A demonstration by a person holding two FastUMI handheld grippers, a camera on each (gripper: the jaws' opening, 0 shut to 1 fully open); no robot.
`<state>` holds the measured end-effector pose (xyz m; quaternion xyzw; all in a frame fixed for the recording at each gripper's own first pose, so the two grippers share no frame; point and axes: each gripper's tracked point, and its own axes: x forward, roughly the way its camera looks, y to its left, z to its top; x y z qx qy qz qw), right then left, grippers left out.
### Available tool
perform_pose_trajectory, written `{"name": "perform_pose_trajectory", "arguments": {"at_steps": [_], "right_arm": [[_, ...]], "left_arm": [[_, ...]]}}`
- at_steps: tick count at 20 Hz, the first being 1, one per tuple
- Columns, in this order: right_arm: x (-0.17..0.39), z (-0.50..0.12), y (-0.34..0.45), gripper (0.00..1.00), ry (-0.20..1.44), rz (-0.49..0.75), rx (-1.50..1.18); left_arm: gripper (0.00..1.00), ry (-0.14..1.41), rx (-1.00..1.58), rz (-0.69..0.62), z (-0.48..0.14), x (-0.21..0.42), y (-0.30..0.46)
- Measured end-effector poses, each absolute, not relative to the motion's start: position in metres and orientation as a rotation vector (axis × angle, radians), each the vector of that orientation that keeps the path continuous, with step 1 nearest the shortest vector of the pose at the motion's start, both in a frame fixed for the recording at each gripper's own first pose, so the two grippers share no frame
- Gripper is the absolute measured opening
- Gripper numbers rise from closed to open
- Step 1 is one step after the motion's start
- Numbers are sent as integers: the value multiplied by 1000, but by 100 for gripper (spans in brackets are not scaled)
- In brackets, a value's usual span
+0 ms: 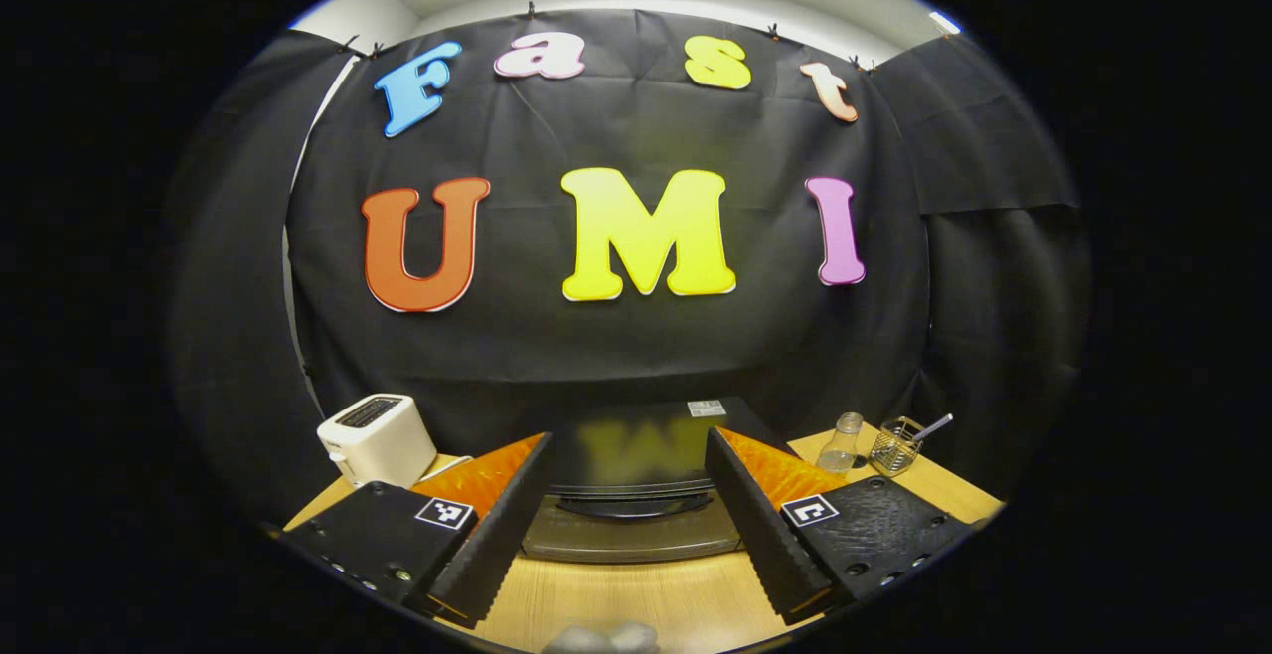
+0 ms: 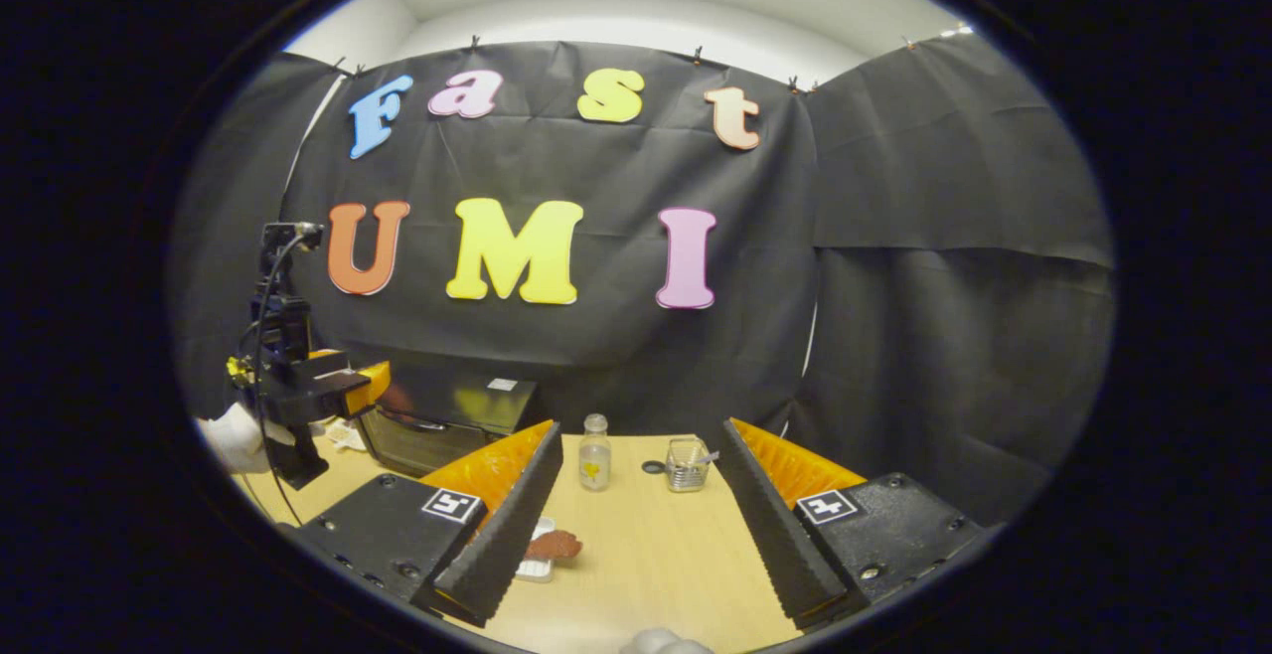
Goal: Open the electric oven with the left hand, put the food in, and close the electric oven.
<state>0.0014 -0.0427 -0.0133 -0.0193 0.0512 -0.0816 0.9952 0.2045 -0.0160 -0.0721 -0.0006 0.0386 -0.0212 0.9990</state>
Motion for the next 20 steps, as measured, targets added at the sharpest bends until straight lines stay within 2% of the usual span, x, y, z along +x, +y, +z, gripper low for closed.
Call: {"name": "perform_pose_trajectory", "arguments": {"at_steps": [7,11,12,20], "right_arm": [[-5,-33,-54,100,167,-235,-19],[-7,-36,-57,100,179,-257,-10],[-7,-36,-57,100,180,-258,-8],[-5,-33,-52,100,170,-237,0]], "left_arm": [[97,197,-2,-60,-135,258,-28],[97,310,10,-51,-170,260,-29],[97,272,17,-48,-163,260,-27],[98,284,16,-37,-169,243,-28]]}}
